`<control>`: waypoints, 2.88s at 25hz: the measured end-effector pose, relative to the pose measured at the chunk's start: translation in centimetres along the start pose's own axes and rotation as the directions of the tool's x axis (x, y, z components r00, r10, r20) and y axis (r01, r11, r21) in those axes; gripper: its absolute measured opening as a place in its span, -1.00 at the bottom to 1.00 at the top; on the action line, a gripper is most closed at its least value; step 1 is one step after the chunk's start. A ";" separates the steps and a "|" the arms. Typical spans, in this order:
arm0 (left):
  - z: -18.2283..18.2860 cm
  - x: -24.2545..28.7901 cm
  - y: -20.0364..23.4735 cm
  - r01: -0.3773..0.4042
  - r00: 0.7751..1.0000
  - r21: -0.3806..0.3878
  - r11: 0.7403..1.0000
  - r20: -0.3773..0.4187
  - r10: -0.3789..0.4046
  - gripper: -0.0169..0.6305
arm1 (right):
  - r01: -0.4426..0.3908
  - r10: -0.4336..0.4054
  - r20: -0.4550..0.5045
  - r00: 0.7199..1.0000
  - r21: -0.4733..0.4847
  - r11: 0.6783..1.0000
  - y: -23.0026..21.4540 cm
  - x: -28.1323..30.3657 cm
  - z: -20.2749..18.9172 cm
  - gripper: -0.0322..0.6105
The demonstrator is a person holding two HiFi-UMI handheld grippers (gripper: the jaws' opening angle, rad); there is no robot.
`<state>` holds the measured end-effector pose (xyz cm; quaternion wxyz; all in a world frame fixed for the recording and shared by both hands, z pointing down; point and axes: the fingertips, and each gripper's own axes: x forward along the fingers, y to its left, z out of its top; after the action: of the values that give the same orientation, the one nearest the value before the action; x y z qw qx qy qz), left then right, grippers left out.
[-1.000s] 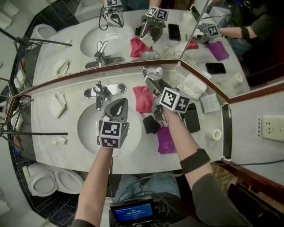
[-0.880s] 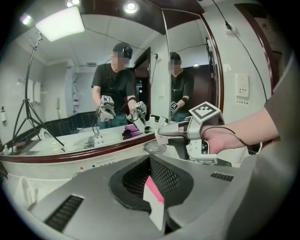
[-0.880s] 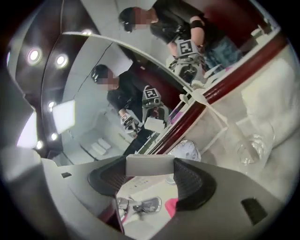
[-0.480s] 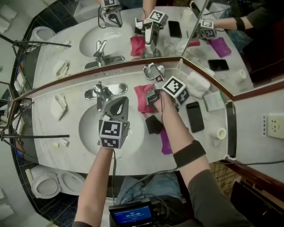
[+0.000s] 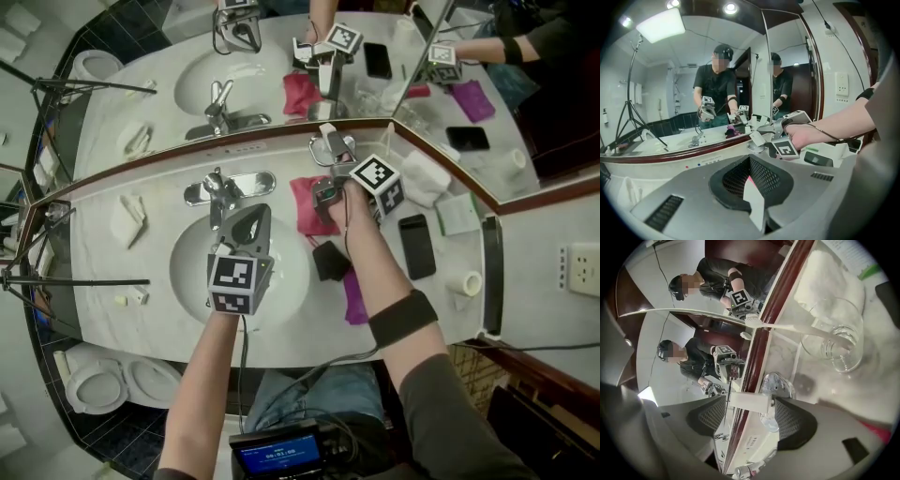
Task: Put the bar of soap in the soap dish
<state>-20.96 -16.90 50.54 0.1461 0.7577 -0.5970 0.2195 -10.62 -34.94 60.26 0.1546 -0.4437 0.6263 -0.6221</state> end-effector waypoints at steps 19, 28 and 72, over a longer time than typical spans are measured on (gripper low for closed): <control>1.3 -3.3 -1.0 0.007 1.000 -0.035 0.999 0.025 -0.006 -0.95 | -0.082 0.080 -0.014 0.997 -0.166 0.983 4.5 -7.0 1.2 0.03; 1.9 -8.1 -1.5 0.014 0.998 -0.106 0.994 0.061 -0.007 -0.95 | -0.105 0.092 -0.051 0.994 -0.508 0.855 8.4 -17.2 3.5 -0.38; 0.2 -20.1 0.0 -0.009 0.992 -0.181 0.983 0.126 0.032 -0.95 | 0.216 -0.119 0.185 0.975 -0.906 0.365 1.7 -38.8 7.9 -0.86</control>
<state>-24.75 -0.12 40.18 0.1731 0.7478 -0.6301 0.1172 16.33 -11.33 43.36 -0.1543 -0.5425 0.8096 -0.1623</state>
